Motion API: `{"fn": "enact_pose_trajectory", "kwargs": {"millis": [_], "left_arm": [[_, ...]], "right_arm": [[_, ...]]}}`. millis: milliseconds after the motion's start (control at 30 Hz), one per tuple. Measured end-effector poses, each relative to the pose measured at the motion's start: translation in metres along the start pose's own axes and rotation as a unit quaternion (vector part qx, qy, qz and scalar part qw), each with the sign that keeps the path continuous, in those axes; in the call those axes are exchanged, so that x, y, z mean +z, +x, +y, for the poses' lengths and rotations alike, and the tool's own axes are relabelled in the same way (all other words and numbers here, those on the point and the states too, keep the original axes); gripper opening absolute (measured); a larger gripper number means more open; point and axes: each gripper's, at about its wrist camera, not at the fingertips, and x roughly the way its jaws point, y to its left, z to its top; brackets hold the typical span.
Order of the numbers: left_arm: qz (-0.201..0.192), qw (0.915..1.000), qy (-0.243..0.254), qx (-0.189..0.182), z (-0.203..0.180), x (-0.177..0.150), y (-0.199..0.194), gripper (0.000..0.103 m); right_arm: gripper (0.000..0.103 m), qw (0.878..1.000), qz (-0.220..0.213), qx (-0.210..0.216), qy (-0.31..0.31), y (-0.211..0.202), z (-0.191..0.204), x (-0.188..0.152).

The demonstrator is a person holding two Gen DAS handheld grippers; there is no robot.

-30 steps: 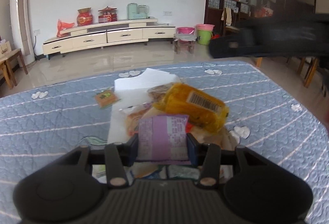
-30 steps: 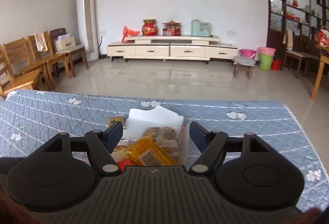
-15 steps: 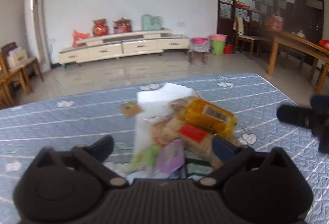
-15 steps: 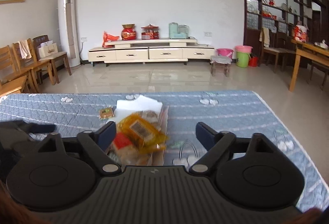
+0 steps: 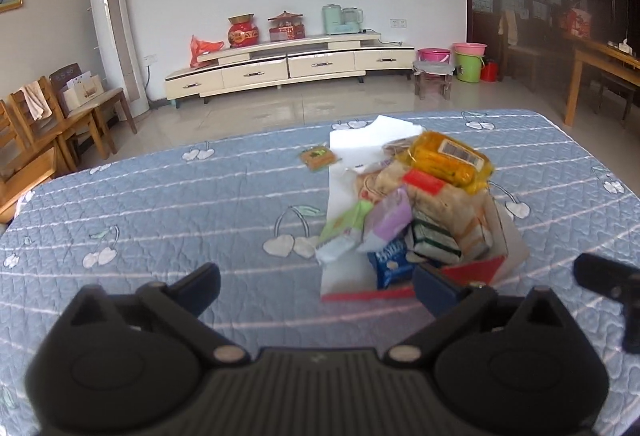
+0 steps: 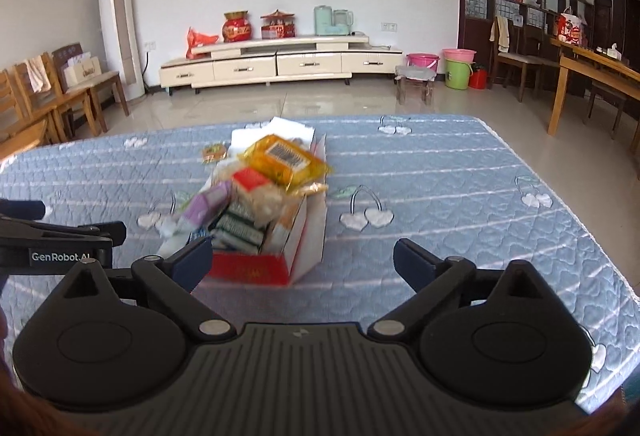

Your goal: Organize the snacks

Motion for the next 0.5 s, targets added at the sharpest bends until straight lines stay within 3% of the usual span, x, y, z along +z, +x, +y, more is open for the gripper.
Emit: {"fn": "enact_pose_trajectory", "kwargs": {"millis": [500], "left_arm": [[0.014,0.9999,-0.008,0.001,0.003,-0.008,-0.005,0.102]], "right_arm": [[0.103,0.999,0.027,0.013,-0.012,-0.003,0.012,-0.021]]}}
